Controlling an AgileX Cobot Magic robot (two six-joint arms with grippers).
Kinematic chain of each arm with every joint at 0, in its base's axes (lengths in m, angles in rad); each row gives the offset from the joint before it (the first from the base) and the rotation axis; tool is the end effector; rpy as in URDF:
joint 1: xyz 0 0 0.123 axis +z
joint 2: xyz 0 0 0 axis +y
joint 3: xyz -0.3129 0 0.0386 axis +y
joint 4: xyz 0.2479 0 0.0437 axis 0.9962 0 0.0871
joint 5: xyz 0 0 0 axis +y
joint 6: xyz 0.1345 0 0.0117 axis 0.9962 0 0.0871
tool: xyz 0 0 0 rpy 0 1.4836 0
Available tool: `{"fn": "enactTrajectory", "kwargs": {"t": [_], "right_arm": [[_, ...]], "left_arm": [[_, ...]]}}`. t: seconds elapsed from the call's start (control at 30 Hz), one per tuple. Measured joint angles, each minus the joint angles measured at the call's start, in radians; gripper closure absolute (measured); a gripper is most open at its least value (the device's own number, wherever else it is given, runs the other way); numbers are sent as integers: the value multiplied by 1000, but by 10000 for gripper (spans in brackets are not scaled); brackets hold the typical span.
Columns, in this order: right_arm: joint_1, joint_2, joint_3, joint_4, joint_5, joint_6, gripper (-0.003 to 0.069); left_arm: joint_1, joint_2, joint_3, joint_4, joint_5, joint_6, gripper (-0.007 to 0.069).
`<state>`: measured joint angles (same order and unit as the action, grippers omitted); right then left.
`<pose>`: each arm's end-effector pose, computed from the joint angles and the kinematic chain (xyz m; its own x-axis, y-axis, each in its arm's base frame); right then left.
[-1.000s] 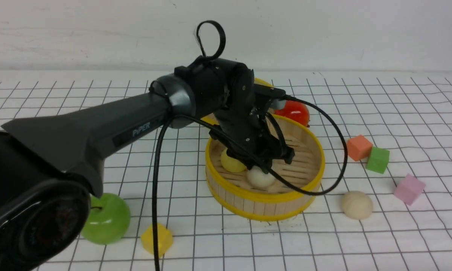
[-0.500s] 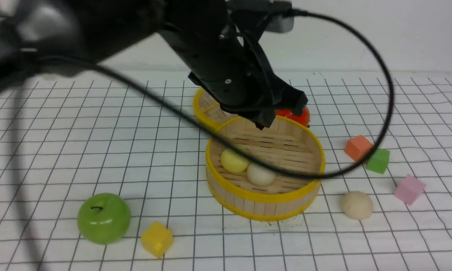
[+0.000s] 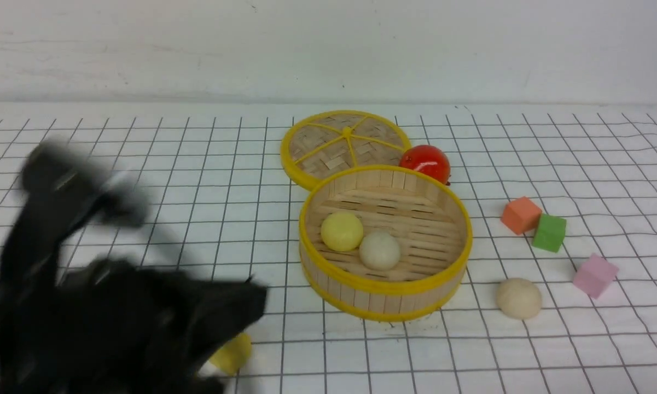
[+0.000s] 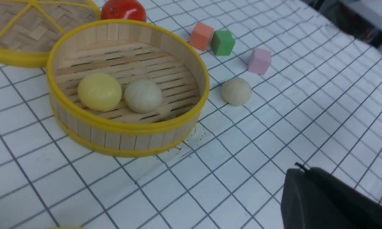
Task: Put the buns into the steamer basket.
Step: Use the right arm to grab a steamed stuffed bun
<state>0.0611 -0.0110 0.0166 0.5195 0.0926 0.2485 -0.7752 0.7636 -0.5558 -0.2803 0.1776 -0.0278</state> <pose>0.0692 0.0105 0.2006 -0.0732 0.6895 -0.7206 -0.0778 0.7164 0.6933 0.1249 -0.1317 0.3201 -0.4150 -0.0118 -0.9097 0.6375 0.7096 -0.3000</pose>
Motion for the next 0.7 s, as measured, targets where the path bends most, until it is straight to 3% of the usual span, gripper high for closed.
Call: {"fn": "enactTrajectory", "kwargs": {"t": [0.07, 0.13, 0.33, 0.47, 0.7], "right_arm": [[6, 9, -37, 13, 24, -10, 451], [20, 110, -178, 15, 132, -71, 517], [26, 595, -568, -91, 549, -297, 648], [28, 943, -757, -130, 713, -375, 659], [28, 1397, -962, -141, 728, -399, 657]], "left_arm": [[0, -77, 84, -35, -50, 0, 638], [0, -184, 199, -69, -134, 0, 638], [0, -273, 285, -82, -171, 21, 638], [0, -273, 287, -82, -166, 52, 638], [0, -273, 287, -82, -143, 57, 638]]}}
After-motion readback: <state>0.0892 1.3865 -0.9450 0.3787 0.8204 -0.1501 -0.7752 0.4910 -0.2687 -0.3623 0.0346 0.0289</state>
